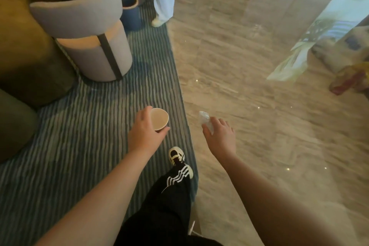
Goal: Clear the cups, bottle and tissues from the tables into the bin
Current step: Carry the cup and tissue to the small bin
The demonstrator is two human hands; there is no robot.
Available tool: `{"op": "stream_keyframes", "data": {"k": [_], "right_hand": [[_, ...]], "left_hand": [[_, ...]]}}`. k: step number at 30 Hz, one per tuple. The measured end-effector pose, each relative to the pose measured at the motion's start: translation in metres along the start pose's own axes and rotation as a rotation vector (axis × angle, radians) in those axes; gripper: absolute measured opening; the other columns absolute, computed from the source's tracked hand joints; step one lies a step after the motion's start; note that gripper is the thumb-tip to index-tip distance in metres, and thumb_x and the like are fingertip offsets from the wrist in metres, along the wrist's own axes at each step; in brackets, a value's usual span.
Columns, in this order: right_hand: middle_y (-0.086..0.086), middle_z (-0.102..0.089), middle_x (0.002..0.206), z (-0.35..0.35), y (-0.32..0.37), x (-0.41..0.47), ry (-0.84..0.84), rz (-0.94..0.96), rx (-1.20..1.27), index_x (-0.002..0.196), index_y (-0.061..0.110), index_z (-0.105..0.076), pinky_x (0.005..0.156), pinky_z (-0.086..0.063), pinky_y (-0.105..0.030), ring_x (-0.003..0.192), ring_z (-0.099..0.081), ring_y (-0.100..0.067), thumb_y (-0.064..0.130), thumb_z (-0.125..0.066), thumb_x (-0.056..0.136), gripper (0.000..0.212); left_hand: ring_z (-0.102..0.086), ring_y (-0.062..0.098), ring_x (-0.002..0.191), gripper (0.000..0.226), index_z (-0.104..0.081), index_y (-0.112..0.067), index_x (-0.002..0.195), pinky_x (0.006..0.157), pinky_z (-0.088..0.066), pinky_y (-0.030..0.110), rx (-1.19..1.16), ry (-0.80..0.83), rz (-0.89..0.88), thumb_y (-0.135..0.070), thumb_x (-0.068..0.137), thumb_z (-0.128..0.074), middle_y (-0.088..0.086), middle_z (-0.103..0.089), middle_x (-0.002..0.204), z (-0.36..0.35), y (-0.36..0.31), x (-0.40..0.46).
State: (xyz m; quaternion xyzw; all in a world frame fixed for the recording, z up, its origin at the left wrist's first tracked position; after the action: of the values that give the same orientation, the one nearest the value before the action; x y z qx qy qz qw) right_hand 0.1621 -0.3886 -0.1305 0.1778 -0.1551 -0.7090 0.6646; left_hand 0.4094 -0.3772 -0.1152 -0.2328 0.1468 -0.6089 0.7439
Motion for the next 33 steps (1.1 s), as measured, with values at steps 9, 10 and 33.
{"op": "stream_keyframes", "data": {"k": [9, 10, 33], "right_hand": [[-0.002, -0.061, 0.115, 0.008, 0.054, 0.283, 0.092, 0.127, -0.05, 0.123, 0.023, -0.055, 0.095, -0.037, -0.041, 0.11, -0.052, -0.025, 0.044, -0.047, 0.093, 0.038], [-0.002, -0.061, 0.116, 0.012, 0.06, 0.31, 0.087, 0.126, -0.05, 0.123, 0.022, -0.055, 0.095, -0.036, -0.04, 0.111, -0.052, -0.025, 0.043, -0.047, 0.093, 0.038], [-0.006, -0.063, 0.111, -0.011, 0.197, 1.037, 0.115, 0.393, -0.048, 0.117, 0.017, -0.059, 0.092, -0.038, -0.04, 0.106, -0.055, -0.028, 0.04, -0.051, 0.092, 0.035]], "left_hand": [[-0.054, 0.025, 0.097, 0.076, -0.033, -0.024, 0.124, 0.061, -0.044, 0.033, 0.006, -0.047, 0.08, -0.048, 0.067, -0.077, 0.005, -0.047, 0.12, -0.022, -0.034, 0.255], [-0.054, 0.026, 0.097, 0.076, -0.034, -0.024, 0.125, 0.063, -0.046, 0.034, 0.007, -0.051, 0.079, -0.048, 0.067, -0.077, 0.005, -0.047, 0.12, -0.019, -0.04, 0.282], [-0.055, 0.028, 0.094, 0.072, -0.035, -0.025, 0.119, 0.061, -0.038, 0.032, -0.035, -0.272, 0.296, -0.045, 0.065, -0.079, 0.004, -0.048, 0.115, -0.08, -0.055, 0.932]]}}
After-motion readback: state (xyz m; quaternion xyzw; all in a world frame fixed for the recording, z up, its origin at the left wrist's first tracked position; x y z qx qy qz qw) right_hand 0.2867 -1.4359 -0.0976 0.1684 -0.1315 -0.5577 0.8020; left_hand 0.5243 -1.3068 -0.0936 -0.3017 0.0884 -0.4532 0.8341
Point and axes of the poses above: each hand's wrist, its own x-axis towards the middle knuckle, its own z-axis out of the back of the hand, y = z × x, the point moved 8 cm from there along x, towards the middle knuckle
